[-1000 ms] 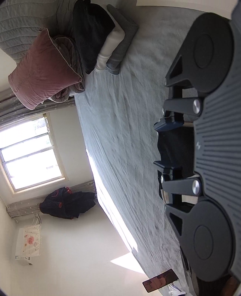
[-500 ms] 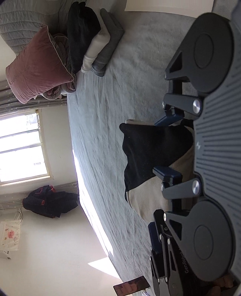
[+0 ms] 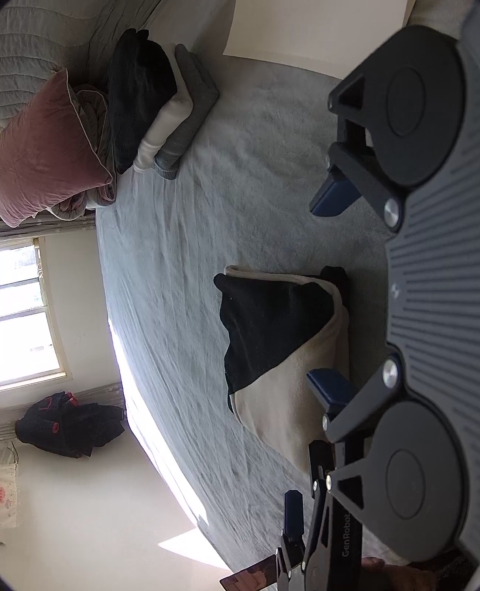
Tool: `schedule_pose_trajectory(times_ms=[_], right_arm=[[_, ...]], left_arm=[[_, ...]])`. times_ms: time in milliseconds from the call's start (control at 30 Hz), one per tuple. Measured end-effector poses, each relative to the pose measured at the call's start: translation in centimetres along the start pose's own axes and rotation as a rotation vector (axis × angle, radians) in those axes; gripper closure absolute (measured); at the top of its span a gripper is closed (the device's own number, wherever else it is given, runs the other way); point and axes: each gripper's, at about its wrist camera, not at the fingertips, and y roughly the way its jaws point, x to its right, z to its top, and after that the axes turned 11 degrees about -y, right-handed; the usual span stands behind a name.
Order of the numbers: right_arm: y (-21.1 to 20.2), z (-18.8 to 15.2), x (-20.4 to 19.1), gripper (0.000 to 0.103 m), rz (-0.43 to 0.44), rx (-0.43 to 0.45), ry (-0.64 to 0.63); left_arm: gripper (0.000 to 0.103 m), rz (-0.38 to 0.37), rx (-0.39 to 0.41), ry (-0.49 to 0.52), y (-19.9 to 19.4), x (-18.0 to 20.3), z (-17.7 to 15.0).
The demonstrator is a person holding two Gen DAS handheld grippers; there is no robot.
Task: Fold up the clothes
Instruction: 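Open both grippers and release the folded sweatshirt on the bed, then grasp the folded sweatshirt with both grippers and lift it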
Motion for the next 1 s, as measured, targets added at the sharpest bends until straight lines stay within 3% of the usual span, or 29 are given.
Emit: schedule_pose_trajectory(times_ms=[100, 300, 400, 567, 767, 1000], right_arm=[[-0.1, 0.0, -0.1, 0.000, -0.001, -0.069, 0.015], [0.0, -0.2, 0.3, 0.000, 0.113, -0.209, 0.094], [0.3, -0.2, 0.7, 0.000, 0.174, -0.279, 0.144], [1.0, -0.1, 1.8, 0.000, 0.200, -0.354, 0.180], [2.1, 0.8, 3.5, 0.000, 0.276, -0.385, 0.216], [4.2, 2.7, 5.9, 0.000, 0.391, -0.389, 0.353]], left_arm=[[0.013, -0.005, -0.035, -0.002, -0.5, 0.0, -0.2], [0.002, -0.053, -0.139, 0.050, -1.4, 0.3, -0.4], [0.001, -0.110, -0.234, 0.053, -0.9, 0.2, -0.5], [0.001, -0.159, -0.340, 0.000, 0.3, -0.9, 0.3], [0.001, -0.266, -0.490, -0.145, 3.4, -4.0, 1.9], [0.001, -0.385, -0.548, -0.237, 6.1, -7.2, 3.1]])
